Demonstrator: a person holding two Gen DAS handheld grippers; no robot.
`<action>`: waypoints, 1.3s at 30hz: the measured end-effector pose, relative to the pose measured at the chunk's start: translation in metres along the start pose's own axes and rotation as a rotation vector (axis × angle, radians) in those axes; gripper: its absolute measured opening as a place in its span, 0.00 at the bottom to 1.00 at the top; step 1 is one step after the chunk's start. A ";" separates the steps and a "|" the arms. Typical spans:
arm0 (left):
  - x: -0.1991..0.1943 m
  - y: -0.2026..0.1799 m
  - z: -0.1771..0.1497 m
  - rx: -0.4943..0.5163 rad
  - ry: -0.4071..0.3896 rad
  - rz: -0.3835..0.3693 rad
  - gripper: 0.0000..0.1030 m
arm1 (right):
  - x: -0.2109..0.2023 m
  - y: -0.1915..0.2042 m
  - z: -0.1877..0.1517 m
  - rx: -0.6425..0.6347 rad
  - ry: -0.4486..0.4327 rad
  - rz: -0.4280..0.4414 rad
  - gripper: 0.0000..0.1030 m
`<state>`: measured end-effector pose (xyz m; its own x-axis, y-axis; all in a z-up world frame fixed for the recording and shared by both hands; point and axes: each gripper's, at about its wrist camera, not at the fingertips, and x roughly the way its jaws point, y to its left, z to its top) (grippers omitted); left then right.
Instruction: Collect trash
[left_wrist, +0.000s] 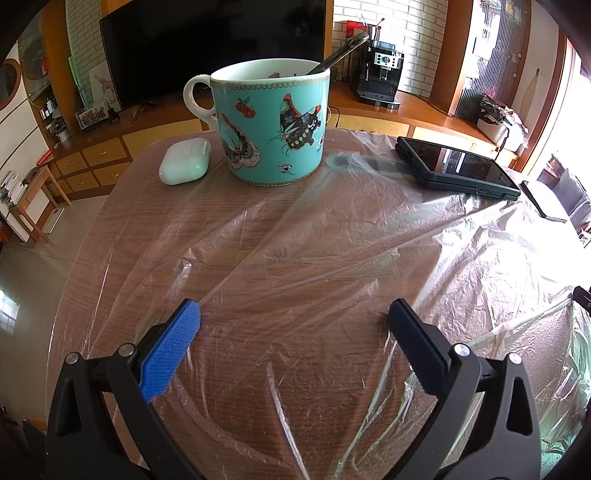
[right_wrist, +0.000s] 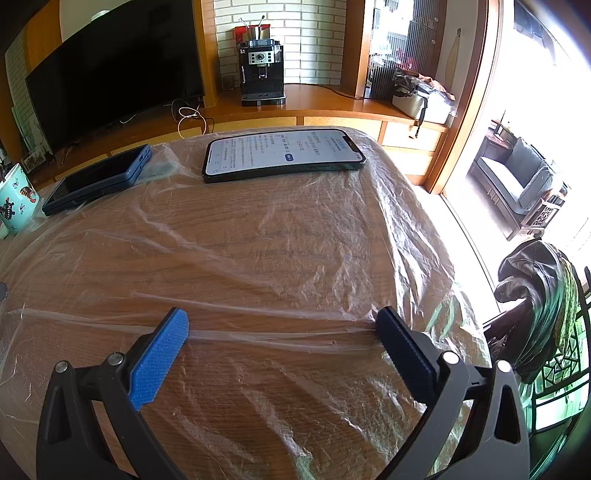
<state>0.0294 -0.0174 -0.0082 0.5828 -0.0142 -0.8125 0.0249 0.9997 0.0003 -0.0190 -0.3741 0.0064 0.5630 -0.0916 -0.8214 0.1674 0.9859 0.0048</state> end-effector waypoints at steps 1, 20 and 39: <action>0.001 0.000 0.001 0.000 0.000 0.000 0.99 | 0.000 0.000 -0.001 0.000 0.000 0.000 0.97; -0.001 0.000 0.002 0.000 0.002 0.000 0.99 | -0.002 0.000 0.000 0.000 0.001 0.000 0.97; 0.000 0.000 0.002 -0.001 -0.001 0.001 0.99 | -0.002 0.000 0.000 0.000 0.001 0.000 0.96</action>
<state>0.0306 -0.0178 -0.0068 0.5832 -0.0133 -0.8122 0.0236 0.9997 0.0007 -0.0204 -0.3738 0.0076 0.5620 -0.0913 -0.8221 0.1672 0.9859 0.0048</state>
